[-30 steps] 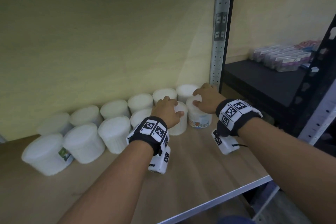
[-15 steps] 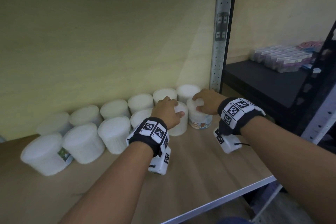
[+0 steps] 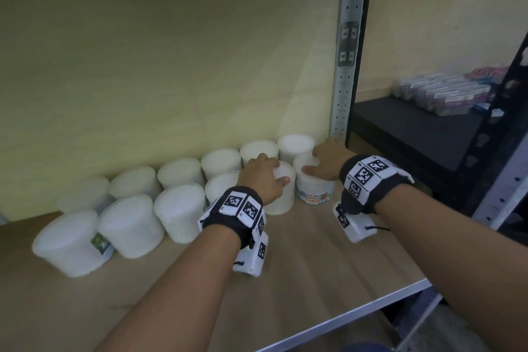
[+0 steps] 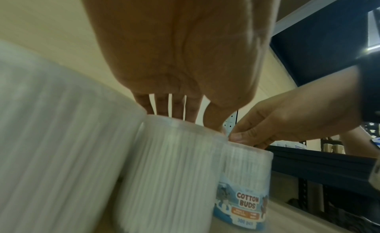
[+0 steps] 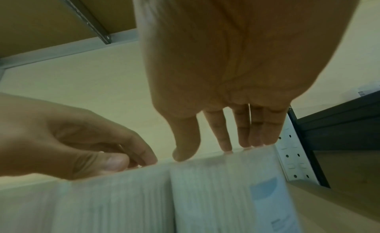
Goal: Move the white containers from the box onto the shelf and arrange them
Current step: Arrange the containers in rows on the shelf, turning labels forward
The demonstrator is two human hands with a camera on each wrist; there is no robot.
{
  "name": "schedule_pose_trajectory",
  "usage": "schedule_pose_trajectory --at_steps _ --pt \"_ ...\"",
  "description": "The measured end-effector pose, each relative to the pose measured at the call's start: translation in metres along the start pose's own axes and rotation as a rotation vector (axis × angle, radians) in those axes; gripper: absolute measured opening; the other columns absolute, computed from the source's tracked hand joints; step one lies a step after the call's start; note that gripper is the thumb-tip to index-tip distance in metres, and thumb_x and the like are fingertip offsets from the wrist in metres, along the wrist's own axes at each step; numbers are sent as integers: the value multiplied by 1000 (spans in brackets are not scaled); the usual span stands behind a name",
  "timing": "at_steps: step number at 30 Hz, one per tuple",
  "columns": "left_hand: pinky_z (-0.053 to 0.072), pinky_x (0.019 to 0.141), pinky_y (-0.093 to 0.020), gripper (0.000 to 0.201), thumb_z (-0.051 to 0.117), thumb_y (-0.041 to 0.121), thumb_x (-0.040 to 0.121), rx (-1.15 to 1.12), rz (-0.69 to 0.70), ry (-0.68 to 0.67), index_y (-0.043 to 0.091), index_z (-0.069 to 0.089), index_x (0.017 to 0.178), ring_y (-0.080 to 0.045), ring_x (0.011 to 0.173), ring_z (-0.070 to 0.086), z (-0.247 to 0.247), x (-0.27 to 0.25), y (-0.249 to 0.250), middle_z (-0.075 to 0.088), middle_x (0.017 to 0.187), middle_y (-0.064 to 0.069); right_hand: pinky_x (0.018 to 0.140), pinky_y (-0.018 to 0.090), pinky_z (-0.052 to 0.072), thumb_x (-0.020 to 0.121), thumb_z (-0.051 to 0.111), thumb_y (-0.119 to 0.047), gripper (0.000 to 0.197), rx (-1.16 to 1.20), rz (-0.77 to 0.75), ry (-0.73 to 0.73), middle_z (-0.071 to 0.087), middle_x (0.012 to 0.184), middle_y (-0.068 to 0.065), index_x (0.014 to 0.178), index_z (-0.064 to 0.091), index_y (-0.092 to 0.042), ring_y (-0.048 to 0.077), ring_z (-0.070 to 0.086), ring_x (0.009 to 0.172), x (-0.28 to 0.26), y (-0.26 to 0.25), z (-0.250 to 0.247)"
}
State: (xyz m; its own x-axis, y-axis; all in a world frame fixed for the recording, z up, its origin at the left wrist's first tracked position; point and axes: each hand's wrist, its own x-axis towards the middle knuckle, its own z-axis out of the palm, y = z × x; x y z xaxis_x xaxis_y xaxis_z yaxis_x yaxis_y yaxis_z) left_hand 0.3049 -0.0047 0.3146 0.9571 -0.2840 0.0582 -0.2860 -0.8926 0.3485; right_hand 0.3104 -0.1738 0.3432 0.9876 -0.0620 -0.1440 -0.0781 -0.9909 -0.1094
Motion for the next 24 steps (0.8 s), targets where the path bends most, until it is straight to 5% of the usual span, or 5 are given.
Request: schedule_pose_trajectory --at_steps 10,18,24 --pt "39 104 -39 50 55 39 92 -4 5 4 17 48 135 -26 126 42 0 0 -1 45 135 -6 112 43 34 90 54 -49 62 -20 -66 -10 40 143 12 140 43 -13 30 39 133 0 3 -3" --pt "38 103 -38 49 54 40 92 8 12 -9 16 48 135 -26 126 42 -2 0 0 44 135 -6 110 32 34 87 66 -20 54 27 -122 -74 38 147 5 139 48 -20 25 40 134 -1 6 -16" --pt "38 104 -39 50 54 40 92 20 14 -22 16 47 136 -26 127 41 -3 0 0 44 136 -6 112 32 32 89 63 -22 55 0 -147 -83 38 148 6 141 44 -19 25 39 135 1 5 -13"
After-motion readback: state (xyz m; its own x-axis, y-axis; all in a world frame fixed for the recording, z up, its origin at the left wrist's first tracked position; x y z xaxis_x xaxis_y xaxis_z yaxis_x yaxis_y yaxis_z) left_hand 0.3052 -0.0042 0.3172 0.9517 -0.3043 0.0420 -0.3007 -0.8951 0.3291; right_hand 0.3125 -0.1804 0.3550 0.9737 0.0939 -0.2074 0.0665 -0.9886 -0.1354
